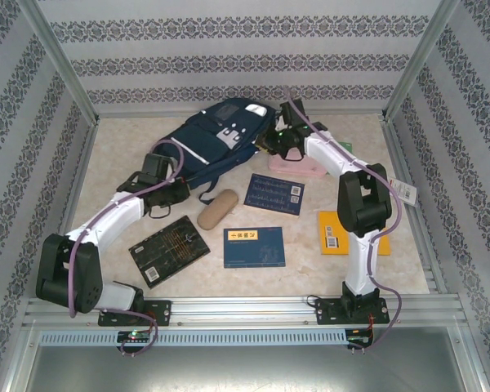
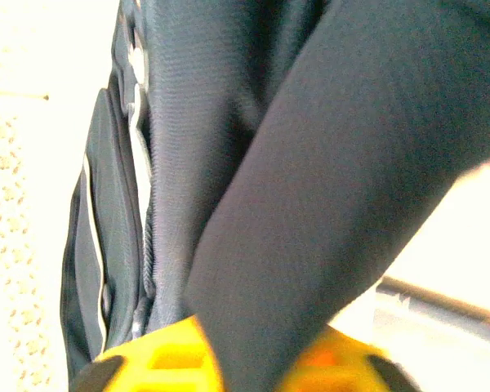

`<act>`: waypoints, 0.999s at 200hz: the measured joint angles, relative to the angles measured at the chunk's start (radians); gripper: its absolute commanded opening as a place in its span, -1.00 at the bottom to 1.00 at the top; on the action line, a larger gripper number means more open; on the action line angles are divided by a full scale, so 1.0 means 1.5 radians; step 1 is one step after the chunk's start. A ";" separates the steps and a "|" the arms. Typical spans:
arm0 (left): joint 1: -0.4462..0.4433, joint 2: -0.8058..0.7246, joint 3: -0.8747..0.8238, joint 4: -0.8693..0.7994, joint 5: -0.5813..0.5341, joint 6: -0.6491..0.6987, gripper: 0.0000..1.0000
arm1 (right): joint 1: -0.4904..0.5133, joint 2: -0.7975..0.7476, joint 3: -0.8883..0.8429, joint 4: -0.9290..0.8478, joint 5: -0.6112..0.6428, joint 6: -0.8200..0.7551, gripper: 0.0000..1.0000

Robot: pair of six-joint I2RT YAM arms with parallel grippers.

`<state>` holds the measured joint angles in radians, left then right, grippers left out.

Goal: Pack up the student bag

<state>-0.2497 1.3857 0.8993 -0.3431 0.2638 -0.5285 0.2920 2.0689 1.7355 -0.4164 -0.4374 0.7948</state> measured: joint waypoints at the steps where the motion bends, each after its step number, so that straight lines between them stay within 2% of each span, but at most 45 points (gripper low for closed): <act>1: -0.003 0.000 0.001 -0.001 0.000 0.000 -1.00 | -0.002 0.000 0.002 -0.001 0.002 0.000 -0.21; 15: -0.050 0.002 0.018 -0.009 -0.005 -0.005 -1.00 | -0.029 0.002 0.024 -0.010 0.023 -0.009 -0.02; 37: -0.104 0.014 0.046 -0.014 -0.007 -0.015 -1.00 | -0.054 -0.003 0.013 -0.006 0.044 -0.016 0.07; 73: -0.140 0.063 0.081 -0.026 -0.002 -0.023 -1.00 | -0.039 -0.071 -0.115 0.011 0.068 -0.005 0.27; 102: -0.155 0.112 0.106 -0.043 0.013 -0.021 -1.00 | 0.023 -0.161 -0.236 0.049 0.067 0.029 0.26; 126: -0.161 0.120 0.108 -0.047 0.020 -0.014 -1.00 | 0.075 -0.193 -0.298 0.095 0.056 0.068 0.22; 156: -0.161 0.120 0.108 -0.052 0.022 -0.004 -1.00 | 0.115 -0.183 -0.358 0.178 0.035 0.141 0.18; 188: -0.161 0.120 0.108 -0.065 0.029 0.004 -1.00 | 0.139 -0.130 -0.362 0.239 0.023 0.196 0.17; 200: -0.161 0.120 0.108 -0.069 0.029 0.004 -1.00 | 0.145 -0.111 -0.355 0.248 0.021 0.207 0.08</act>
<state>-0.4911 1.5661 1.0611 -0.4465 0.3077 -0.5224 0.5091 1.9026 1.2037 -0.0441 -0.4053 1.1049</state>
